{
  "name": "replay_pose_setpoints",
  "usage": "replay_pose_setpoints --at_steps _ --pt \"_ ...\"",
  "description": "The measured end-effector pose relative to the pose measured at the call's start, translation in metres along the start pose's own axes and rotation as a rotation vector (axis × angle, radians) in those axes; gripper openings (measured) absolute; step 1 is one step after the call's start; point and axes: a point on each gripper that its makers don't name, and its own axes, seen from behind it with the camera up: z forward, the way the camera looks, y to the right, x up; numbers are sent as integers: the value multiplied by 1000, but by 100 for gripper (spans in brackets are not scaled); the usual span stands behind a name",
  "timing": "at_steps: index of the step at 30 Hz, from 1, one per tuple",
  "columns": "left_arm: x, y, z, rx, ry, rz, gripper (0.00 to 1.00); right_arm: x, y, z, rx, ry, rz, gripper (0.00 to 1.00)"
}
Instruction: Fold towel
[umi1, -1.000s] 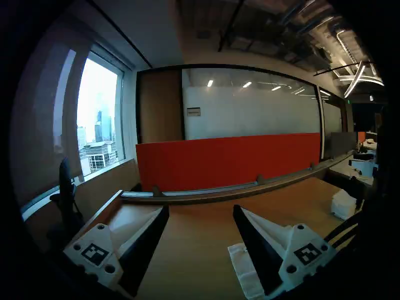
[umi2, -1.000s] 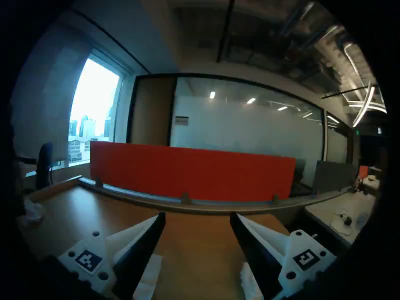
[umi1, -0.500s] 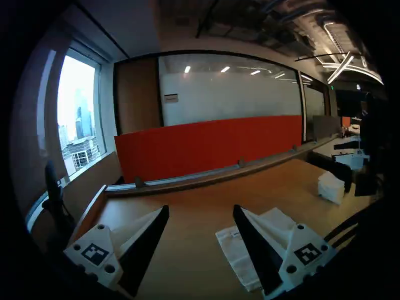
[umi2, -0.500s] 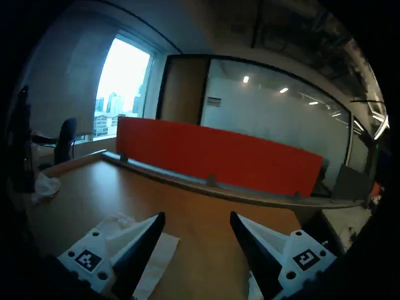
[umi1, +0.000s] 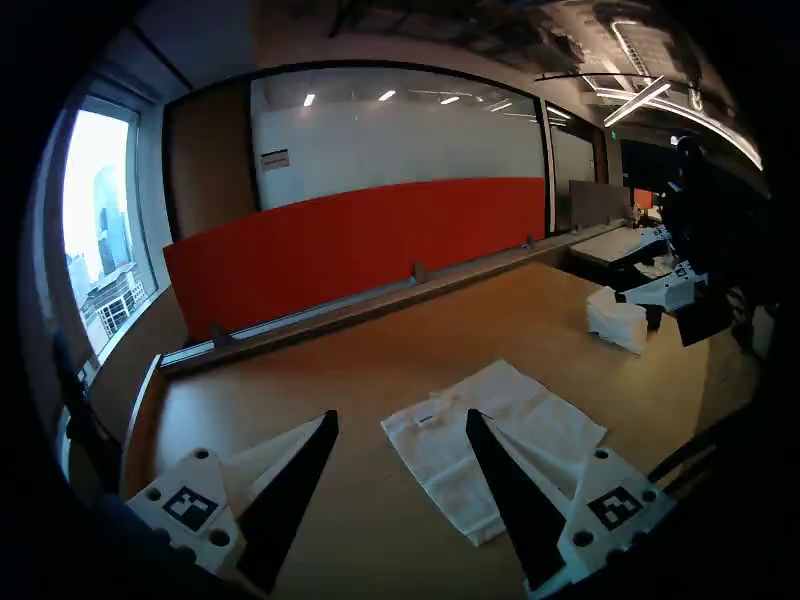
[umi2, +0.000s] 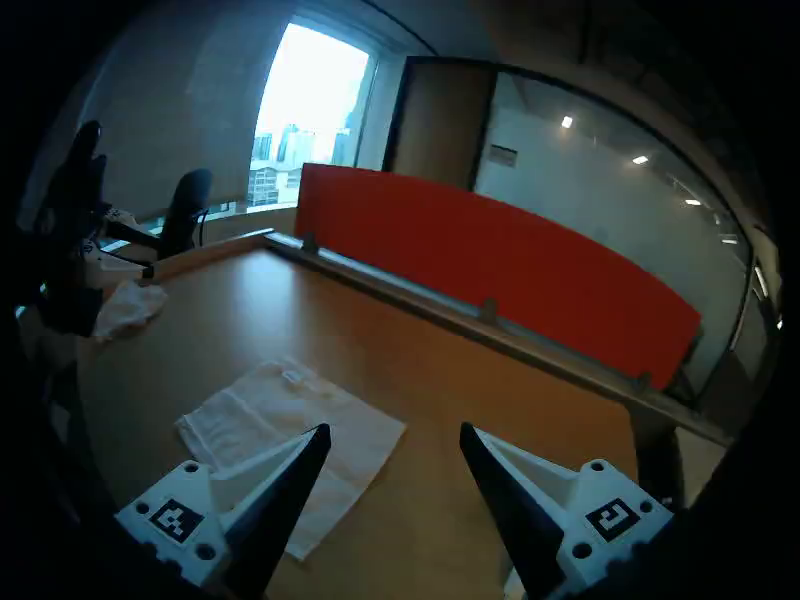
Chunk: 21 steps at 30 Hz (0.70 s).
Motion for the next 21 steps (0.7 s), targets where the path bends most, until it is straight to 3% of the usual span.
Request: replay_pose_setpoints --at_steps 11,21 --pt "-49 36 19 -84 -74 35 95 -40 -25 17 69 -66 -19 100" --pt "-93 58 33 -132 -141 73 95 -77 -46 31 111 -117 -45 100"
